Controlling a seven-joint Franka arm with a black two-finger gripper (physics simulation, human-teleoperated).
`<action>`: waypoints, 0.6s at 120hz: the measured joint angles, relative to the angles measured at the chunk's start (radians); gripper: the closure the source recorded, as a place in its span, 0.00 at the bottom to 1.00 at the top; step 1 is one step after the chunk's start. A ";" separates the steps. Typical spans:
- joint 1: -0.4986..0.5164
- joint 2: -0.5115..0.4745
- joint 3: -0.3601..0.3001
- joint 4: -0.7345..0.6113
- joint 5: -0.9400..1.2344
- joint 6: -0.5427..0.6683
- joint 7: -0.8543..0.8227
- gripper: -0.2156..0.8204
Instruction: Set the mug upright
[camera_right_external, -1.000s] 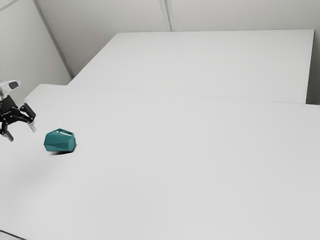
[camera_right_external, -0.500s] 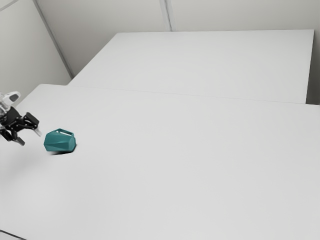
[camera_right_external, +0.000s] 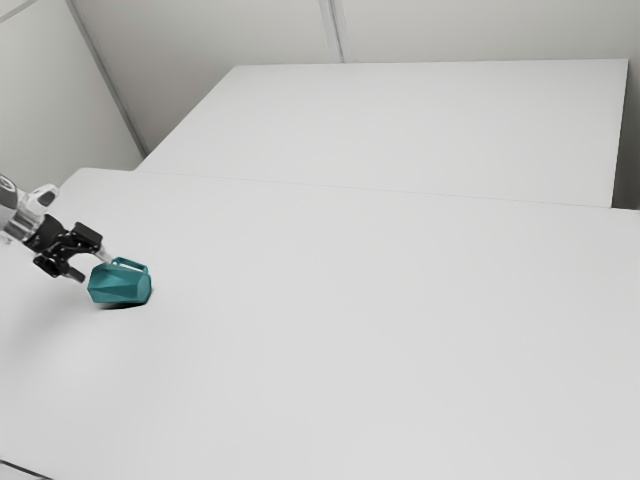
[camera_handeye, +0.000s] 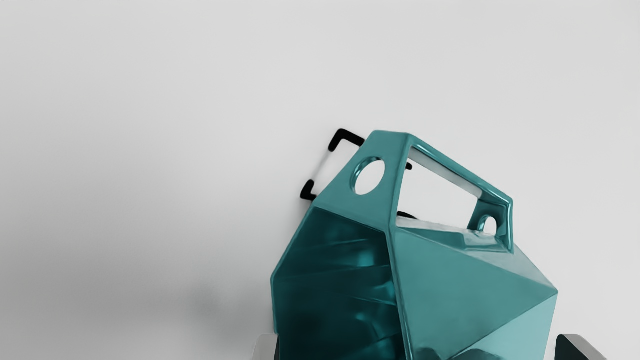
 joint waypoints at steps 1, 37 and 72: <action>0.000 0.001 0.000 0.000 -0.004 0.000 0.002 0.21; -0.006 0.024 -0.009 -0.012 -0.108 0.001 0.066 0.21; -0.014 0.044 -0.017 -0.020 -0.141 0.003 0.103 0.33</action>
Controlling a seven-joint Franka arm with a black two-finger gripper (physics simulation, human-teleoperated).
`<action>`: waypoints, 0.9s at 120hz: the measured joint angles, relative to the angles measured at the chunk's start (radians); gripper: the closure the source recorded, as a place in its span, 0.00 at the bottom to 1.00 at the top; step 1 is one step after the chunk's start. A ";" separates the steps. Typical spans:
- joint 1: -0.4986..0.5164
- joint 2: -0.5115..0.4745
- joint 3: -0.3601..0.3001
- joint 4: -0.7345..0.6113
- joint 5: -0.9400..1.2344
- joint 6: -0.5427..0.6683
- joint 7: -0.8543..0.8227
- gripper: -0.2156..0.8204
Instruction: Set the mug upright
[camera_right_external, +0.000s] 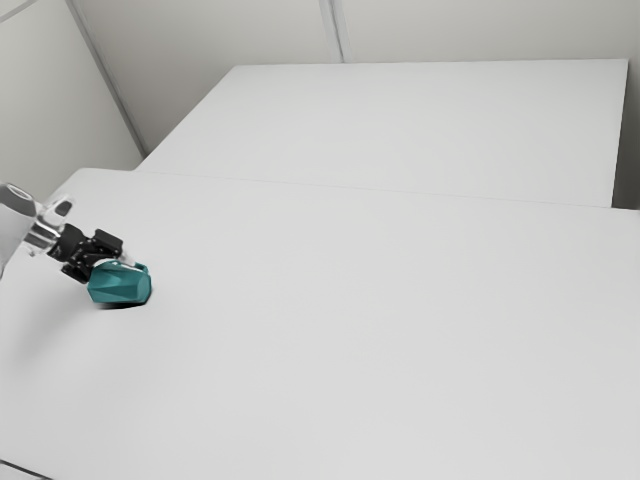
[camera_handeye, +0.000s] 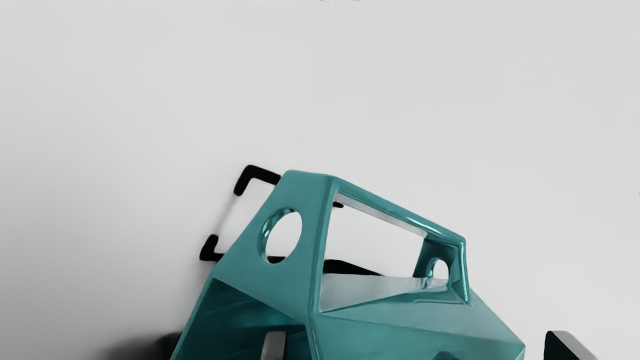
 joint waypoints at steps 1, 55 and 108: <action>0.000 0.000 0.000 0.000 0.000 0.000 0.001 0.35; -0.040 -0.034 -0.027 0.024 0.015 0.043 0.019 0.89; -0.123 -0.087 -0.032 0.004 0.015 0.045 0.002 0.97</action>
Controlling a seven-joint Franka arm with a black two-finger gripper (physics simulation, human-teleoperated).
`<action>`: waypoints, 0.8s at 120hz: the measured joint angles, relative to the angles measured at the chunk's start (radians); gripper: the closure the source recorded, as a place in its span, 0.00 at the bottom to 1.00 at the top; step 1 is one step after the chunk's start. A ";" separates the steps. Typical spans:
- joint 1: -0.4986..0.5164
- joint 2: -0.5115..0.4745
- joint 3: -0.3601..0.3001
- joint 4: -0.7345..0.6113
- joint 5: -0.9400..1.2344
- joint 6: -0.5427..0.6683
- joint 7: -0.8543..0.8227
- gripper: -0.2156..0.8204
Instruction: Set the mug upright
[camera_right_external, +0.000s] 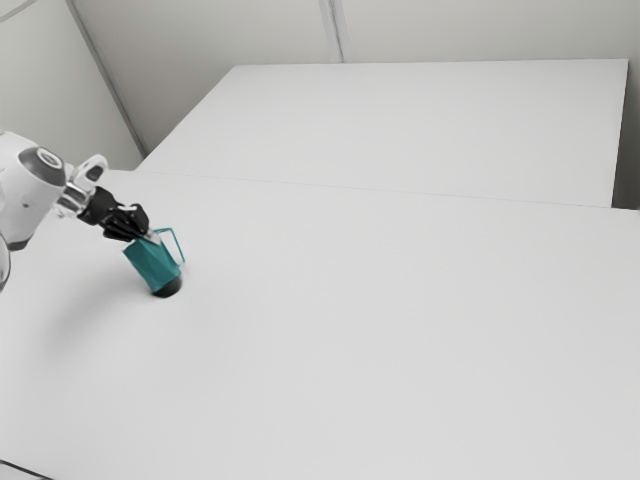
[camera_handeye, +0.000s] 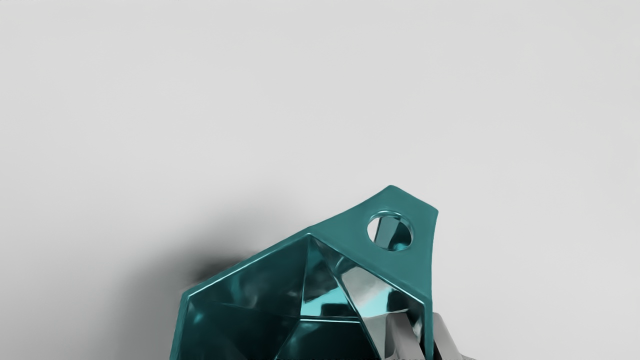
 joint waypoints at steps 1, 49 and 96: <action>-0.001 0.000 -0.001 -0.001 0.000 0.000 -0.001 0.97; -0.120 -0.141 -0.078 -0.041 0.271 0.014 -0.171 0.97; -0.255 -0.224 -0.160 -0.124 0.672 0.088 -0.577 0.97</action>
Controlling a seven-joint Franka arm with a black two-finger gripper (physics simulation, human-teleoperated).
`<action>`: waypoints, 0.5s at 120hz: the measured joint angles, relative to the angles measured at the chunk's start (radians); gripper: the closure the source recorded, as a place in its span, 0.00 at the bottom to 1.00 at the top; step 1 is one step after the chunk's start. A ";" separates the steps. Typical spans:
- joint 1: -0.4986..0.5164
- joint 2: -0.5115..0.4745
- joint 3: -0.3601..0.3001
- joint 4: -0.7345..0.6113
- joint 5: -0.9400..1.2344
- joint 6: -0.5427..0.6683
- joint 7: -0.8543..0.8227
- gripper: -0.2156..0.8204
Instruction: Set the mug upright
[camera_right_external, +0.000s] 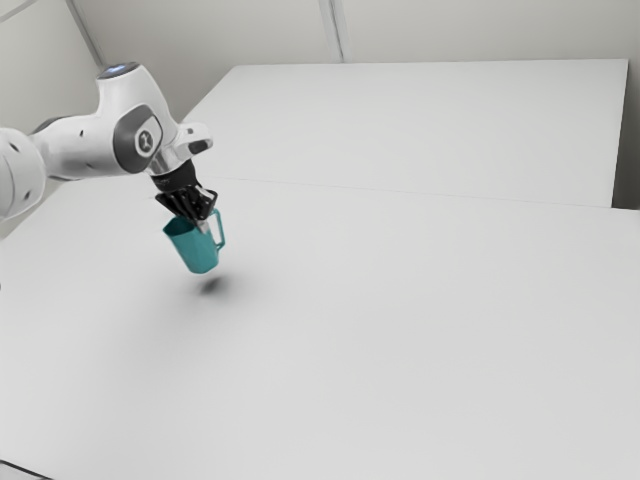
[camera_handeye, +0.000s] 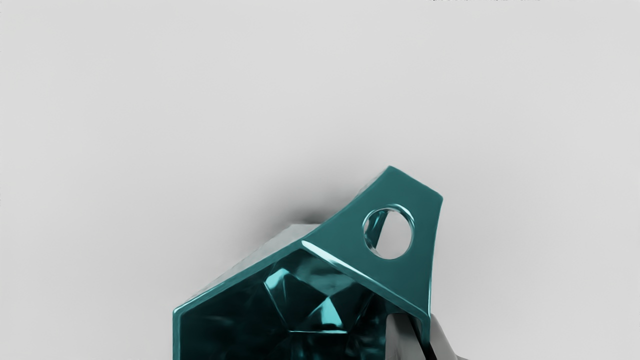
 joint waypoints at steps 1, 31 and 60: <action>-0.002 -0.002 -0.001 -0.003 0.003 0.001 -0.009 0.97; -0.067 -0.100 -0.039 -0.137 0.059 0.014 -0.263 0.97; -0.073 -0.120 -0.092 -0.190 0.068 0.018 -0.472 0.97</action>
